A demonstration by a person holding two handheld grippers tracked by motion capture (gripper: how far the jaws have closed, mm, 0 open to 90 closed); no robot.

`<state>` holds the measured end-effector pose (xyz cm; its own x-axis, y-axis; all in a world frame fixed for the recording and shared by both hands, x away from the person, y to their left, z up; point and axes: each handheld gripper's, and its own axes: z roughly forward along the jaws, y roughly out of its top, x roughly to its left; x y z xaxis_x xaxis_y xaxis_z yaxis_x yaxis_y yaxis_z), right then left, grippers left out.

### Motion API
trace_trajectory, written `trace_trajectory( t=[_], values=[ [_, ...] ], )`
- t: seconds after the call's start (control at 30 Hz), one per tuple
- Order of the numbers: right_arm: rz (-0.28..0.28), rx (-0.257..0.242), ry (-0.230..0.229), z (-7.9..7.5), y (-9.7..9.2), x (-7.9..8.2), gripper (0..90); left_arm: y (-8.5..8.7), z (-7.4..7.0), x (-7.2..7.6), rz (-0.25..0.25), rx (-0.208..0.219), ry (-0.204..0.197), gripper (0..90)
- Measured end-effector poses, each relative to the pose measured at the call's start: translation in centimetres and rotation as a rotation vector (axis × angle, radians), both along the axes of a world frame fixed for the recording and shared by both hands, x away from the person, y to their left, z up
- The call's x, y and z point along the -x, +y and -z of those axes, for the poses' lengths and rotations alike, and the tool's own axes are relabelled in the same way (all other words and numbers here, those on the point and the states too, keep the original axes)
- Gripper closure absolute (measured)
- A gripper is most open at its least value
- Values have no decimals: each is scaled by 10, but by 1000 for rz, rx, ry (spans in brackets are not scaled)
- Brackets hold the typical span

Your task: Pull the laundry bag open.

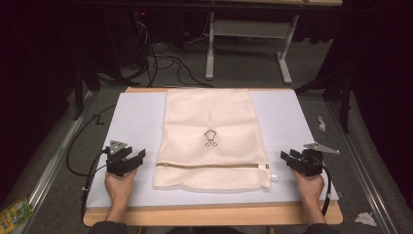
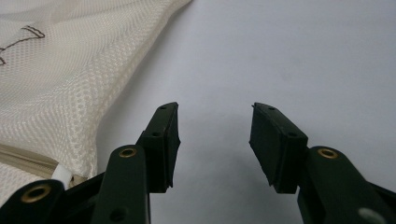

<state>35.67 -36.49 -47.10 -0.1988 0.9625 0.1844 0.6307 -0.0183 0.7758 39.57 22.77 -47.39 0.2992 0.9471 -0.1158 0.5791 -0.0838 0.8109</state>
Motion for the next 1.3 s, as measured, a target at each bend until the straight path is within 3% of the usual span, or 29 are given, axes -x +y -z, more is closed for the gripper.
trace_trajectory(
  t=[0.73, 1.0, 1.1, 1.3],
  values=[
    [31, 76, 13, 6, 6, -5, 514, -3, 10, -5, -23, -62, 12, 413],
    [27, 170, 45, 9, 15, -9, 479, -4, 12, -7, -24, -72, 35, 396],
    [22, 212, 42, 9, 20, -9, 465, -3, 13, -11, -24, -65, 79, 372],
    [22, 214, 38, 10, 20, -9, 464, -5, 13, -11, -23, -86, 75, 367]
  ],
)
